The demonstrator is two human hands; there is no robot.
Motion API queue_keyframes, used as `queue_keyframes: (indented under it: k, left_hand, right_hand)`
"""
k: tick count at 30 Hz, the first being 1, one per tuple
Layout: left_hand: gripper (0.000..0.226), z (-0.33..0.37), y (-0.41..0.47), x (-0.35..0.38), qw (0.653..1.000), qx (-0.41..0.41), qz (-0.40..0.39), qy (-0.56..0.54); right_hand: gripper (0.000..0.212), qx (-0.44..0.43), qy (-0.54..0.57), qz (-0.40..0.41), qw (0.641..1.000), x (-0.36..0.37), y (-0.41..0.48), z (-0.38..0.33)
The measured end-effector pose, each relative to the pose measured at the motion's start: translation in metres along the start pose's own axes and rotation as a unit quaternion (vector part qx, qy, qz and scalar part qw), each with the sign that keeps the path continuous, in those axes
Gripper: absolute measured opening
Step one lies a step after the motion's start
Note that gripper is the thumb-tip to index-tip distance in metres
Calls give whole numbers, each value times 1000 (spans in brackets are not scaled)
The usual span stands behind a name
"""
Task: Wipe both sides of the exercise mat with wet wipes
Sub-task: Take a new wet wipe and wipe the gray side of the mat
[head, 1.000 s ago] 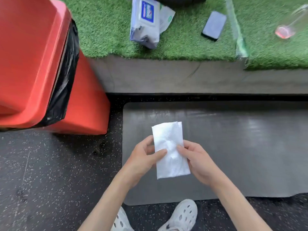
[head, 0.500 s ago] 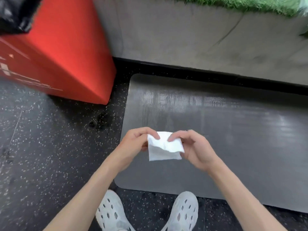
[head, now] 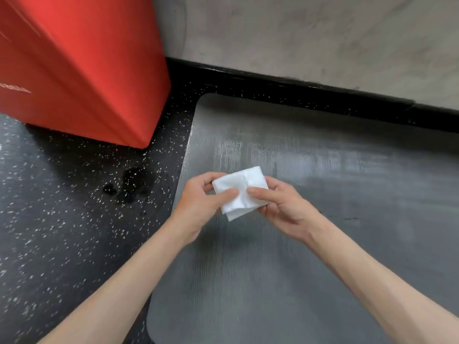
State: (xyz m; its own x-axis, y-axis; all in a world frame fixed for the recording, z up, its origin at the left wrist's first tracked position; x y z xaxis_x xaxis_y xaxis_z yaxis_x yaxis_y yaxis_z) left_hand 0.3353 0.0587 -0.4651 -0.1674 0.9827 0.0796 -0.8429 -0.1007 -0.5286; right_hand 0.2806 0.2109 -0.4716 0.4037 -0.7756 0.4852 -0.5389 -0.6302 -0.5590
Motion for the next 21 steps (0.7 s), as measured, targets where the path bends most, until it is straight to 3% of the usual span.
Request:
queue_keyframes:
  k: [6,10,13,15,17,19,21]
  left_hand:
    - [15,-57,59,5,978,-29,20,-204]
    - [9,-50,101,-11,996,27,42,-68]
    - [7,-29,116,-41,985,99,87,110]
    - [9,-18,120,-68,942,153,140,263]
    - [12,-11,127,-92,896,181,177,364]
    - [16,-12,139,-112,873,165,190,418]
    - [17,-13,148,-122,856,167,186,453]
  right_hand:
    - [51,34,157,25,987,-16,65,48]
    - [43,-2,149,66,987,-26,113,20]
    - [21,-98,-22,142,985,-31,149,-37]
    - [15,-170,-274,216,922,-27,170,-81]
    - [26,-218,-485,226,817,-10,196,-110]
    - [28,-253,-611,190,725,9,226,-120]
    - [25,-261,-676,155,672,23,253,-118]
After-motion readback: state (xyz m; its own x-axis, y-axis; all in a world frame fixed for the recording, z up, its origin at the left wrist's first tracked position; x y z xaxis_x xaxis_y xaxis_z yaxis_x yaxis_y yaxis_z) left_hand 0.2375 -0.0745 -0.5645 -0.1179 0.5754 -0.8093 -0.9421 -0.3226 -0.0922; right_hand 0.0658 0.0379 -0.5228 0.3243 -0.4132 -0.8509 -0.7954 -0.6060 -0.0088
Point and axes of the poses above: each hand's wrist, its own y-axis towards the middle knuckle, its own x-axis out of the palm, z = x × y, the point moved 5 cm from there along y, towards the middle knuckle, and after that the axes turned 10 degrees about -z, right-handed, at the moved point
